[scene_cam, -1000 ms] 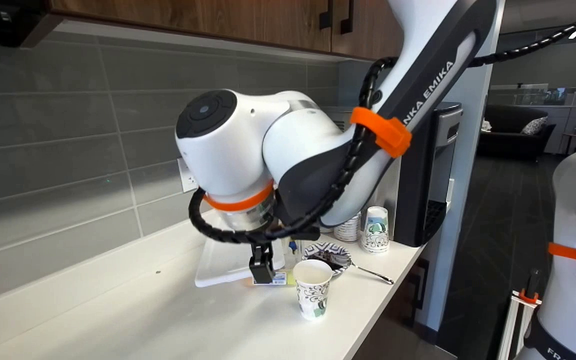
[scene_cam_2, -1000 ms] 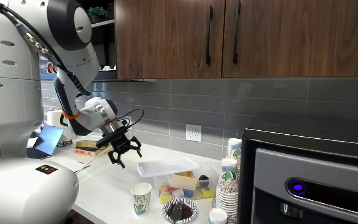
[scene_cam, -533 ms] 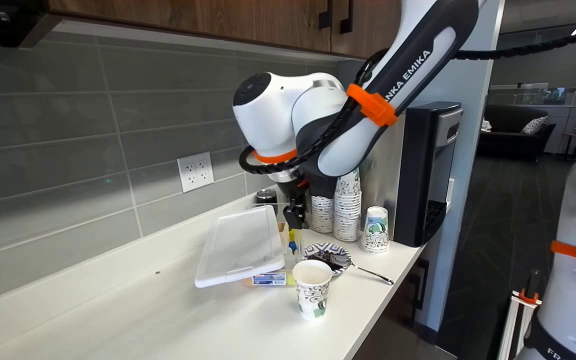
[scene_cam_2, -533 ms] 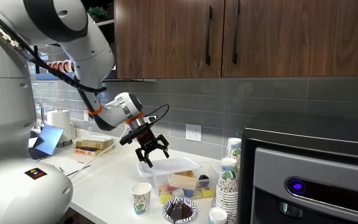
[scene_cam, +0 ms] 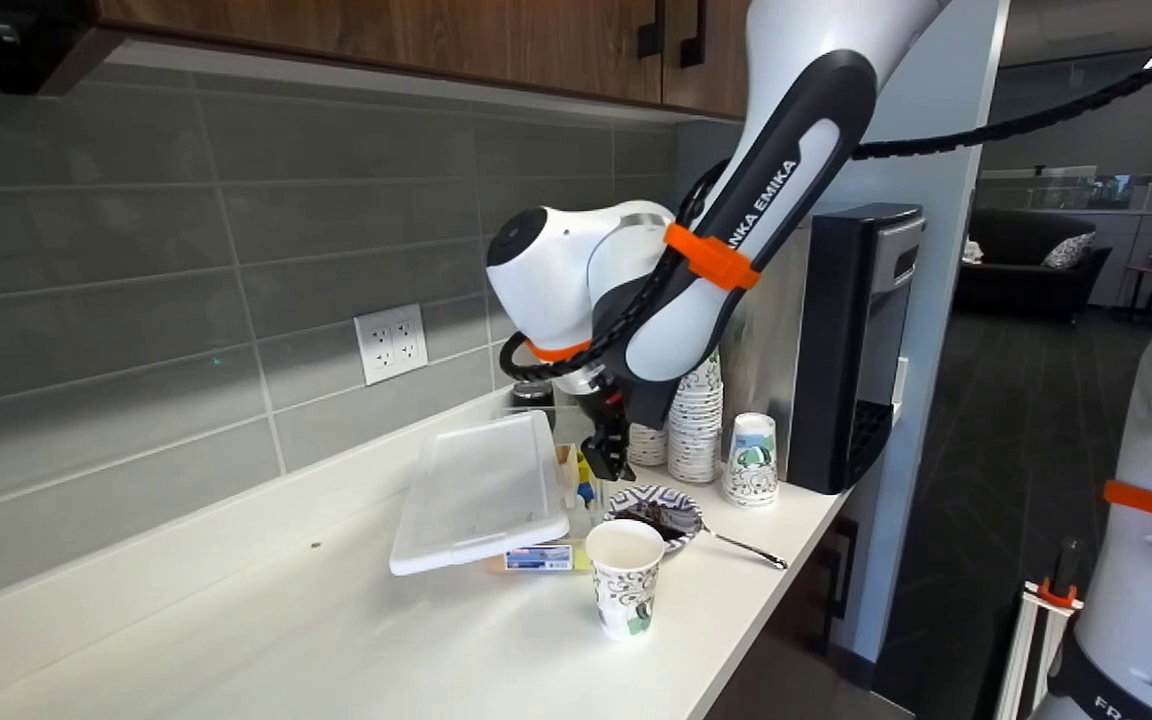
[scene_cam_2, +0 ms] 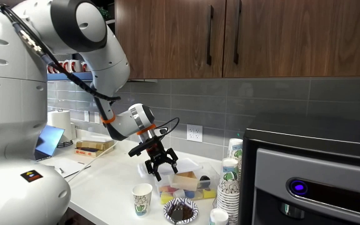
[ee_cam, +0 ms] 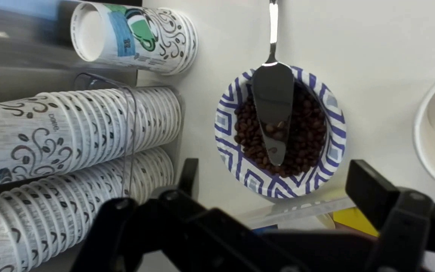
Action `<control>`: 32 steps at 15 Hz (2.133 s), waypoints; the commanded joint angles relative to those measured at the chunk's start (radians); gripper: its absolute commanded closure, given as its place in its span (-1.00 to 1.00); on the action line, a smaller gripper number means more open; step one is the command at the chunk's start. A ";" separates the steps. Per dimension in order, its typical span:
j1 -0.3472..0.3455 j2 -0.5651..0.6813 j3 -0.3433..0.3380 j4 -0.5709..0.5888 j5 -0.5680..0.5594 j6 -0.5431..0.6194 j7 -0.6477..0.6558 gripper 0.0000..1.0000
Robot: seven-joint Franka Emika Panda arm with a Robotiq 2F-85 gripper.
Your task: Remove the white lid from the container then remove the wooden box from the container and put the orange ball in the box.
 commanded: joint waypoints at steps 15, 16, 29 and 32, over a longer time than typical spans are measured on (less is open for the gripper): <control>0.066 0.273 -0.050 0.279 -0.116 0.254 0.122 -1.00; 0.079 0.284 -0.054 0.303 -0.133 0.249 0.131 -1.00; 0.022 0.358 -0.041 0.412 0.324 0.137 -0.319 -1.00; 0.009 0.382 -0.054 0.429 0.379 0.151 -0.426 -1.00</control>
